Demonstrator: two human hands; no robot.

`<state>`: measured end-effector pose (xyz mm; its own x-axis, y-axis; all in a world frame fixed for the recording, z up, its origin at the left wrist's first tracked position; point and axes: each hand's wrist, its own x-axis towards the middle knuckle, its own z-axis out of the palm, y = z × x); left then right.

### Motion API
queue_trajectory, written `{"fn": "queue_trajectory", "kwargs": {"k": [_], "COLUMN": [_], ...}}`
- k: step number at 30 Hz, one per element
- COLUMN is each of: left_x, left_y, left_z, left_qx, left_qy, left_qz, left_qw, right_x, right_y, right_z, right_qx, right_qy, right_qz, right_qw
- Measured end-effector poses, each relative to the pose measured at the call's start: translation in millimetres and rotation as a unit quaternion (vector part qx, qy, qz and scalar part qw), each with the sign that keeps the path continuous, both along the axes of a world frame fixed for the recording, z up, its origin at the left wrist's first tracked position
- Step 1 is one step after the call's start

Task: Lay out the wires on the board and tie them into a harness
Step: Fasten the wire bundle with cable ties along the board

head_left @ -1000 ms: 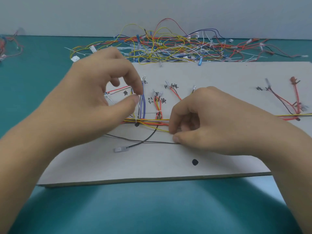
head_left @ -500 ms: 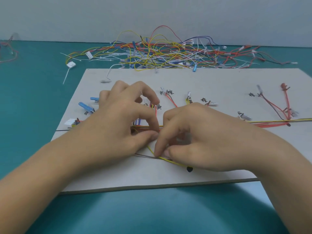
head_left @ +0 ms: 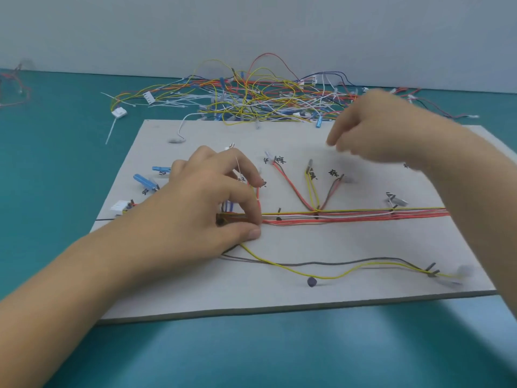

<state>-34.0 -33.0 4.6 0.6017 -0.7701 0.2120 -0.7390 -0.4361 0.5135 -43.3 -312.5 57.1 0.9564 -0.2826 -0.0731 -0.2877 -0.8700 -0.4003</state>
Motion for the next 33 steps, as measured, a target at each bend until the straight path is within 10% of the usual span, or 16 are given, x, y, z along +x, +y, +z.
{"fn": "queue_trajectory", "kwargs": {"k": [33], "left_x": [3], "left_y": [2], "left_z": [-4], "left_qx": [-0.019], "left_qy": [0.047], "left_qz": [0.0], "left_qw": [0.999], "right_x": [98], "right_y": [-55], "right_z": [-36], "right_qx": [-0.123], "right_qy": [-0.033], "right_qz": [-0.023], "right_qw": [0.992]}}
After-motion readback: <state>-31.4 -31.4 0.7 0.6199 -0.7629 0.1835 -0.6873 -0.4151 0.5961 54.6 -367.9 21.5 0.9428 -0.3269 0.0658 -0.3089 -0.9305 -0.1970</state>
